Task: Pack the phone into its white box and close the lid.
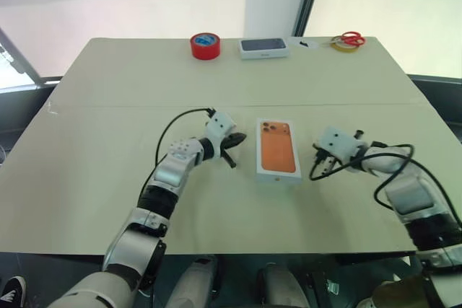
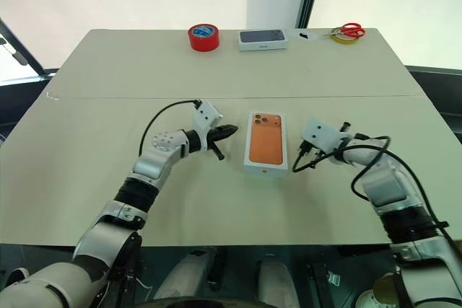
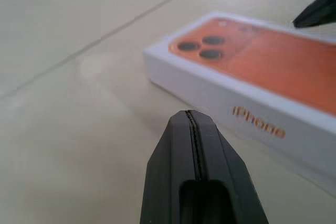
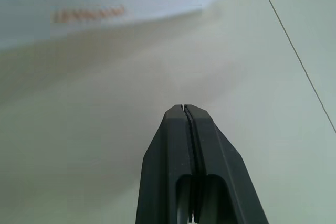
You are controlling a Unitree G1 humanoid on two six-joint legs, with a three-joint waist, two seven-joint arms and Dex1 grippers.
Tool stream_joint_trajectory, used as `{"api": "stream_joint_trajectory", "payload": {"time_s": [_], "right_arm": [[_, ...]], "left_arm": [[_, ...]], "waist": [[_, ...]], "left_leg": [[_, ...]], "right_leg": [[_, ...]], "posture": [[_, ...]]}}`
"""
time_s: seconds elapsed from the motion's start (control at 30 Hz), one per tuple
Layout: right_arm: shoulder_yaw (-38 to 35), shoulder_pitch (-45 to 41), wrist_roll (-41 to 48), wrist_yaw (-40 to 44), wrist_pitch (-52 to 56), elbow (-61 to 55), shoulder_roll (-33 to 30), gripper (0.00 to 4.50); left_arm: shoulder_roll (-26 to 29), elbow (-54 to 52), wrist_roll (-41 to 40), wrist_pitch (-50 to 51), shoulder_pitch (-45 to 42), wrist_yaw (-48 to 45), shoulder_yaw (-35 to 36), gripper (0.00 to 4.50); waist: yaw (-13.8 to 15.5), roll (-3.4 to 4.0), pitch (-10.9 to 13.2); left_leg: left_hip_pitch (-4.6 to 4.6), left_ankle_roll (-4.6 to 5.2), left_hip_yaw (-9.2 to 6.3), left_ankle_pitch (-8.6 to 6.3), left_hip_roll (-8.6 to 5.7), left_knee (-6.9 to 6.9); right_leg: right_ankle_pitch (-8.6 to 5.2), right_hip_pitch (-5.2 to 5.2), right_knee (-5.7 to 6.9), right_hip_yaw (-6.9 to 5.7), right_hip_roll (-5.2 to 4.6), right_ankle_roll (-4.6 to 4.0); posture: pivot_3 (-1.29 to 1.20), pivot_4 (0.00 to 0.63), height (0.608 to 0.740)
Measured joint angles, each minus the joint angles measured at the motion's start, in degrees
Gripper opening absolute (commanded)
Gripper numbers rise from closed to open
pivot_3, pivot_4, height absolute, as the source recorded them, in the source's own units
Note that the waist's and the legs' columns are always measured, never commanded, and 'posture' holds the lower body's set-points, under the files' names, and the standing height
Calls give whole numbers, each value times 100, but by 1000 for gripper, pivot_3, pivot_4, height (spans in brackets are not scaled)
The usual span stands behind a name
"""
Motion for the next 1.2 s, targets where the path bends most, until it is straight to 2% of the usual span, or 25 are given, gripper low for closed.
{"api": "stream_joint_trajectory", "payload": {"time_s": [0.17,0.33,0.57,0.83,0.9,0.93,1.0,1.13,1.17,1.2], "right_arm": [[-651,58,971,455,82,-506,108,14],[-536,303,1574,823,10,-1527,368,14],[320,783,899,767,-242,-1728,349,14],[456,648,560,678,-359,-1638,271,14],[454,532,539,673,-324,-1509,271,0],[439,490,598,694,-222,-1479,284,259],[273,438,930,764,188,-1455,422,905],[-9,403,1423,929,329,-1410,466,2794],[-151,403,1586,964,325,-1410,487,3404],[-331,402,1778,1004,326,-1411,491,3847]], "left_arm": [[-58,-287,-401,208,-363,-124,263,0],[-282,79,-256,-122,-561,-153,-14,0],[-437,719,219,-484,-223,-242,-632,0],[-298,790,290,-620,-180,-250,-595,0],[-258,858,221,-618,-181,-247,-489,517],[-256,866,173,-572,-181,-248,-423,829],[-222,868,59,-476,-176,-277,-302,1790],[65,289,-327,-325,102,-604,-37,3735],[197,-10,-485,-243,188,-744,62,4318],[355,-332,-659,-164,248,-864,171,4500]], "waist": [[-27,0,1],[-12,-1,1],[-11,-1,1],[-14,-3,-4],[-16,-3,-4],[-15,-3,-4],[-15,-4,-3],[-18,-2,4],[-25,-1,6],[-27,0,7]], "left_leg": [[2,0,-1,0,3,0],[-1,1,-1,1,3,-4],[1,3,-1,-2,0,3],[24,4,-3,-4,1,2],[24,4,-3,-3,1,2],[24,4,-4,-3,1,2],[19,4,-5,-3,1,2],[-11,4,-5,-2,1,-1],[-14,3,-5,-2,1,-2],[-13,3,-5,-1,1,-3]], "right_leg": [[0,3,2,0,2,1],[-1,2,-8,-1,0,2],[-1,5,-6,0,-3,1],[-3,30,-8,-5,-2,1],[-3,30,-8,-6,-2,1],[-3,30,-8,-6,-2,1],[-3,26,-8,-6,-2,1],[-2,-5,-7,-5,-3,2],[-2,-8,-6,-4,-2,1],[-2,-8,-5,-3,-2,1]], "posture": [[0,150,736],[0,150,736],[0,150,736],[0,150,736],[0,150,736],[0,150,736],[0,150,736],[0,150,736],[0,150,736],[0,150,736]]}}
